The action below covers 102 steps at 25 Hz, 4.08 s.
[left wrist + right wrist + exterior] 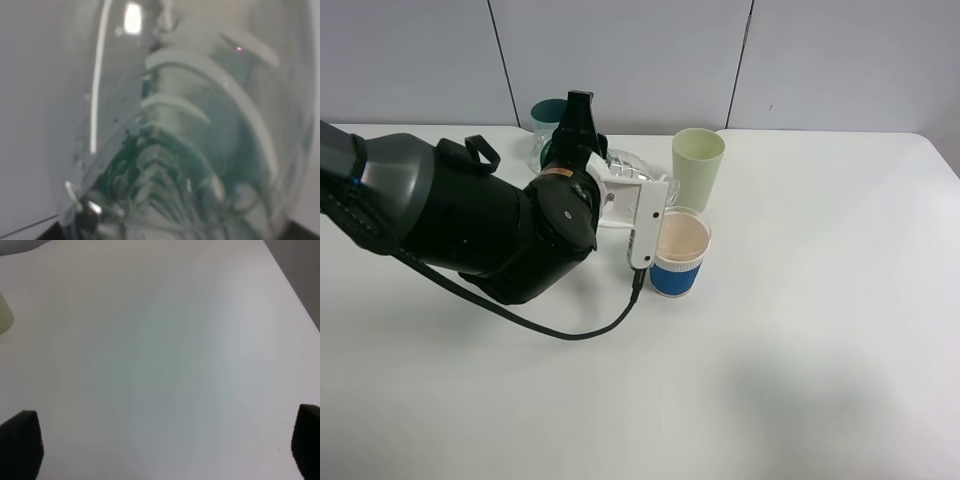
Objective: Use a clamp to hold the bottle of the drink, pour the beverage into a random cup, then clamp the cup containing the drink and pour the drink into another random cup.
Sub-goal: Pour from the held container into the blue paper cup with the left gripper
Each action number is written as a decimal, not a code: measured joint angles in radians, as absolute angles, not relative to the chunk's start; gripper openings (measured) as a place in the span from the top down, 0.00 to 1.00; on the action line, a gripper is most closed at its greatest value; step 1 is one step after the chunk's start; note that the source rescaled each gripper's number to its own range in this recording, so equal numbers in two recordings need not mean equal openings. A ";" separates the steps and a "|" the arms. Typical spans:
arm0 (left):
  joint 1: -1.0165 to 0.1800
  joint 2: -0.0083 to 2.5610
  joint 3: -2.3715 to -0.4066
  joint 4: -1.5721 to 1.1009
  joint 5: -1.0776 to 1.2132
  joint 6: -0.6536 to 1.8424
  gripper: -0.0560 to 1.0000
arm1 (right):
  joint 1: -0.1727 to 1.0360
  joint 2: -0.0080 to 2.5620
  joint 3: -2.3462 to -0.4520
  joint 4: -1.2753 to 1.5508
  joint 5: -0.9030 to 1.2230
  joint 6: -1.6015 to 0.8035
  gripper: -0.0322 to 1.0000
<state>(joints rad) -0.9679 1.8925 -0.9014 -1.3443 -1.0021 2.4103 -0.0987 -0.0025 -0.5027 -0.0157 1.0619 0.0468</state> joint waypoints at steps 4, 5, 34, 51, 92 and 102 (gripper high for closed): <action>-0.968 1.892 -0.901 -1.325 -1.018 2.415 0.91 | -0.099 -0.003 -0.503 -0.016 1.062 0.047 0.00; -0.968 1.892 -0.901 -1.321 -1.028 2.419 0.91 | -0.099 -0.003 -0.503 -0.016 1.062 0.047 0.00; -0.968 1.892 -0.901 -1.293 -1.164 2.469 0.91 | -0.099 -0.003 -0.503 -0.016 1.062 0.047 0.00; -0.968 1.892 -0.901 -1.220 -1.165 2.501 0.91 | -0.099 -0.003 -0.503 -0.016 1.062 0.047 0.00; -0.968 1.892 -0.901 -0.990 -1.203 2.649 0.91 | -0.099 -0.003 -0.503 -0.016 1.062 0.047 0.00; -0.968 1.892 -0.901 -0.952 -1.208 2.766 0.91 | -0.099 -0.003 -0.503 -0.016 1.062 0.047 0.00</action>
<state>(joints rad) -0.9679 1.8925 -0.9014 -0.9519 -1.2080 2.7655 -0.0987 -0.0025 -0.5027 -0.0157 1.0619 0.0468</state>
